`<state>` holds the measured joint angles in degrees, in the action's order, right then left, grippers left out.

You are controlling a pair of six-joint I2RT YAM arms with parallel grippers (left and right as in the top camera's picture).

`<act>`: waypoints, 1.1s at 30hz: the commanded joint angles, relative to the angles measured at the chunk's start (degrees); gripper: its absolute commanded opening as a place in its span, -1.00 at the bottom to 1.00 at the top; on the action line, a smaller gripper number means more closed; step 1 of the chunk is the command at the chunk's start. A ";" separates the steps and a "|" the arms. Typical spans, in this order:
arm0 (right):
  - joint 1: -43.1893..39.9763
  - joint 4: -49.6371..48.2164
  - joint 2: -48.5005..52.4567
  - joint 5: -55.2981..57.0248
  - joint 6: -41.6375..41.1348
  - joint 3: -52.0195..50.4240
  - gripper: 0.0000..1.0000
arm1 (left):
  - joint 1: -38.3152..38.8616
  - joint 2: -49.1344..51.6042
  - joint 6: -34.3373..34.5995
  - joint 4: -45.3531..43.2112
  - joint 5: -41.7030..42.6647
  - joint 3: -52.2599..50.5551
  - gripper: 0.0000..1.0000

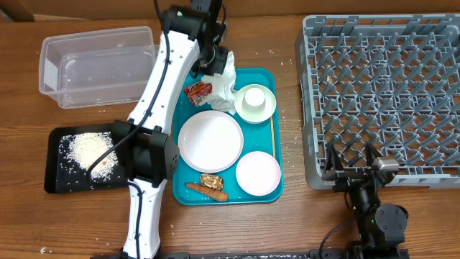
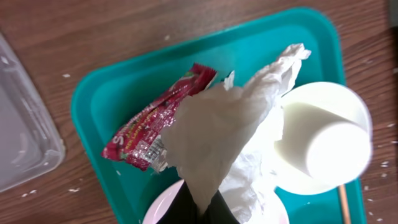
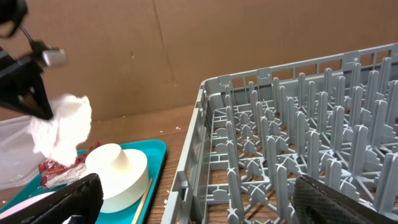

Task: Sort waste into correct bins and load items into the dishwasher
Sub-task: 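Lift the tissue with the left gripper and drop it into the clear bin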

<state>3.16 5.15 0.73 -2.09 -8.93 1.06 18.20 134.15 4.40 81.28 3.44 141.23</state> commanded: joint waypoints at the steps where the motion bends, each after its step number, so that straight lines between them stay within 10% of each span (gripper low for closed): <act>1: 0.37 -0.42 -0.57 0.50 0.42 -0.59 1.00 | 0.00 -0.07 1.01 1.09 -1.14 4.72 -0.92; 7: 0.37 -0.42 -0.57 0.50 0.42 -0.59 1.00 | -3.13 -0.09 13.66 1.29 -23.02 10.01 -0.92; 20: 0.37 -0.39 -0.57 0.50 0.42 -0.59 1.00 | -20.13 -0.07 26.23 0.35 -24.76 11.67 -0.91; 22: 0.37 -0.39 -0.57 0.50 0.42 -0.59 1.00 | -22.64 -0.02 27.69 0.31 -23.12 11.47 -0.43; 24: 0.37 -0.42 -0.57 0.50 0.42 -0.59 1.00 | -24.55 0.00 28.30 0.61 -19.47 11.32 1.00; 33: 0.37 -0.42 -0.57 0.50 0.42 -0.59 1.00 | -27.06 0.13 20.79 3.39 0.42 8.59 1.00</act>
<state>3.16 5.10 0.73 -2.09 -8.91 1.06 -10.00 134.17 29.47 84.12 -6.09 151.09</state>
